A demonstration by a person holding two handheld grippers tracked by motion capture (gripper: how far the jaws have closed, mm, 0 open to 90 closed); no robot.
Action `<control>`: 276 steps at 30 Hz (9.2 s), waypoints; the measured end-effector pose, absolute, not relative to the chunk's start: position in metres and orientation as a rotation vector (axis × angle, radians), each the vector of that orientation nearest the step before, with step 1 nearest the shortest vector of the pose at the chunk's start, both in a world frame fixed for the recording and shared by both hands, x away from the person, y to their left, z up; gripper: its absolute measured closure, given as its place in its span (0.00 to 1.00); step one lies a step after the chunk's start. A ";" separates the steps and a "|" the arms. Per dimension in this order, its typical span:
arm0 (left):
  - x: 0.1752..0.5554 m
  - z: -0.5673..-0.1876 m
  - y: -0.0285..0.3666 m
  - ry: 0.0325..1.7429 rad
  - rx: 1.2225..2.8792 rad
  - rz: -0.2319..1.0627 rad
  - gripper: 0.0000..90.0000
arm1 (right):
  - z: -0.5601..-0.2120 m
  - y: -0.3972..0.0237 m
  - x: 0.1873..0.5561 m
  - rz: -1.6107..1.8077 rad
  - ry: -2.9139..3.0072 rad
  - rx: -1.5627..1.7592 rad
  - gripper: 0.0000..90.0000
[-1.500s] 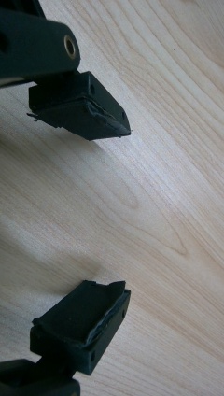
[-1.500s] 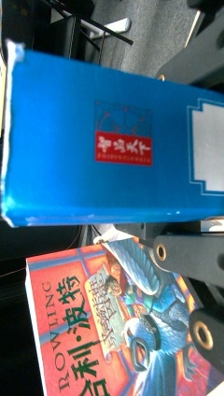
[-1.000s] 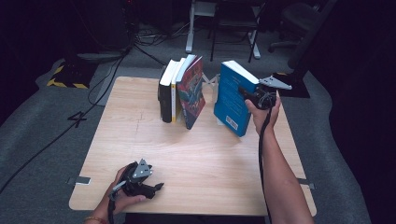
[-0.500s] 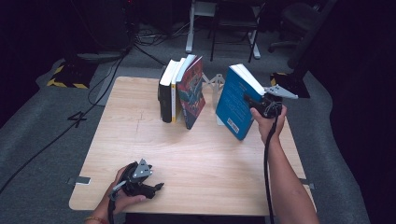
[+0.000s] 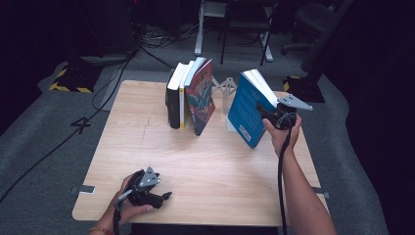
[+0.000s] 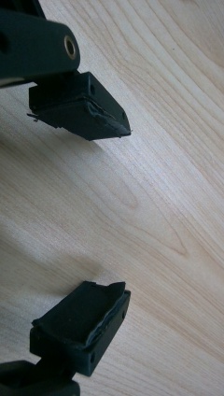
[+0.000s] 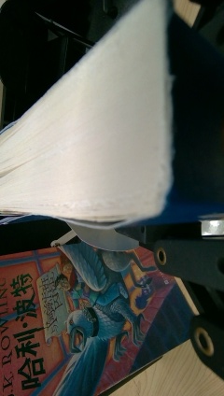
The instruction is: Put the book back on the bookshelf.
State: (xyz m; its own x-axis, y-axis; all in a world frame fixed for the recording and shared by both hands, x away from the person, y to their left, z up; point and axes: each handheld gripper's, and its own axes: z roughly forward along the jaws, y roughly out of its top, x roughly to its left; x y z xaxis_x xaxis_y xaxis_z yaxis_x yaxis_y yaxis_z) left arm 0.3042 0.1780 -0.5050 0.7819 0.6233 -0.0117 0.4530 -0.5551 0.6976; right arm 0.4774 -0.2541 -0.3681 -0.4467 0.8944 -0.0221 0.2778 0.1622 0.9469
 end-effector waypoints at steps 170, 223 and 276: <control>0.304 -0.505 0.177 0.777 2.258 0.297 0.21 | -0.411 -0.222 0.457 0.939 2.235 0.963 0.39; 0.303 -0.505 0.177 0.779 2.258 0.300 0.21 | -0.456 -0.295 0.378 0.860 2.373 0.812 0.32; 0.304 -0.505 0.177 0.783 2.256 0.298 0.21 | -0.505 -0.359 0.306 1.031 2.358 1.088 0.18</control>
